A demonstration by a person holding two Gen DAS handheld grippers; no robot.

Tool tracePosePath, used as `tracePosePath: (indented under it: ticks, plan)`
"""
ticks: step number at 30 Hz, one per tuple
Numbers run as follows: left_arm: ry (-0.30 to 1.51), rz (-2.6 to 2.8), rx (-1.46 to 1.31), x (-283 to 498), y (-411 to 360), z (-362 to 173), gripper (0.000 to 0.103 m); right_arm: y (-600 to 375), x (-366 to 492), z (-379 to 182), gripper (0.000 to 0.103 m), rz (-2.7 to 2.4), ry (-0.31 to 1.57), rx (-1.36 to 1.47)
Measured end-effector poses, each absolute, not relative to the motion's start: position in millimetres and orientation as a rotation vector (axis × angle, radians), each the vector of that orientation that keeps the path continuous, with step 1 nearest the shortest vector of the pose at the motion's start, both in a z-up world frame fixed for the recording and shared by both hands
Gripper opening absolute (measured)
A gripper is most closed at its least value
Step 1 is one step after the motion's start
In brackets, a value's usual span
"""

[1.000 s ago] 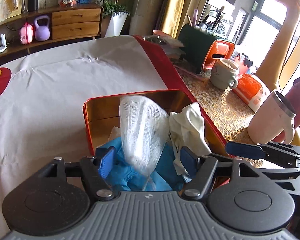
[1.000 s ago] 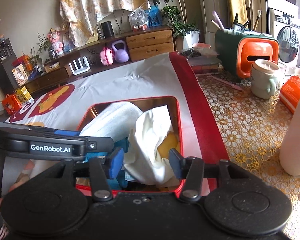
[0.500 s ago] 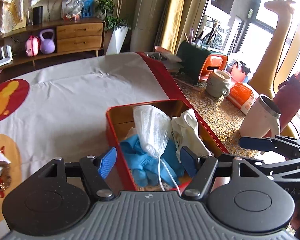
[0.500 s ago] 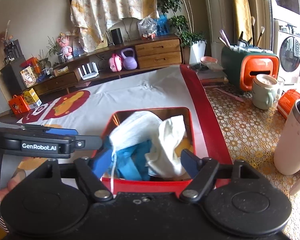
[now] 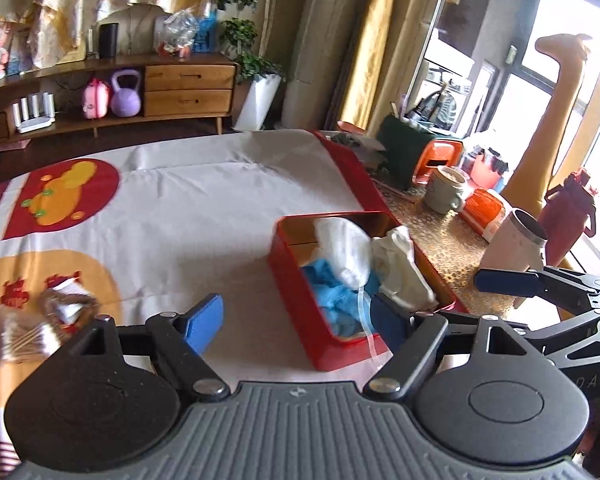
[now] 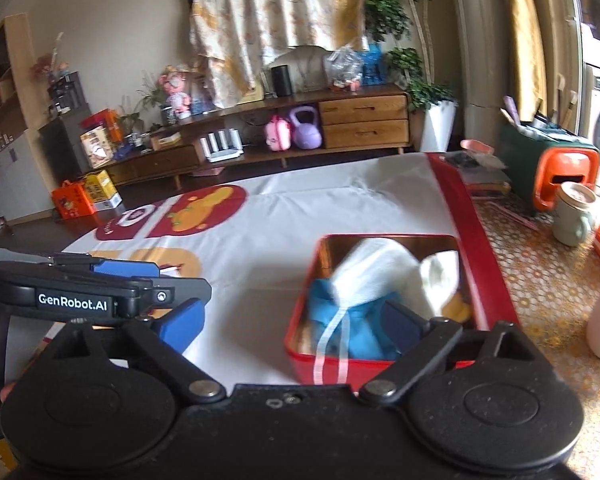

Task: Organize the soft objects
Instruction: 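Move both tools back to the cotton swab bag and bracelet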

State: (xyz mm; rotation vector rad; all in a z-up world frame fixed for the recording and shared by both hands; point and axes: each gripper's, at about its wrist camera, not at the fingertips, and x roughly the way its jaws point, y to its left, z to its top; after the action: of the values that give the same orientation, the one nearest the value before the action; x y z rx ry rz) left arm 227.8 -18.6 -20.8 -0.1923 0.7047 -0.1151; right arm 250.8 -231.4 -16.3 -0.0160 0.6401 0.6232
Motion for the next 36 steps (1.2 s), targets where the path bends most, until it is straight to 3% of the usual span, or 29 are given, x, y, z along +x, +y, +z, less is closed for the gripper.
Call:
tracePosePath:
  ticks: [15,18,36]
  plan:
    - [0.663,0.007,-0.264,171,84,-24,0.089,-150,224,-19,0.100,0.733,0.668,-0.058]
    - [0.654,0.033,-0.262,164,100,-28,0.102,-137,223,-24,0.100,0.747,0.686,-0.065]
    - [0.713,0.186,-0.297,161,174,-91,0.103,-71,242,-56,0.097,0.789,0.783,-0.112]
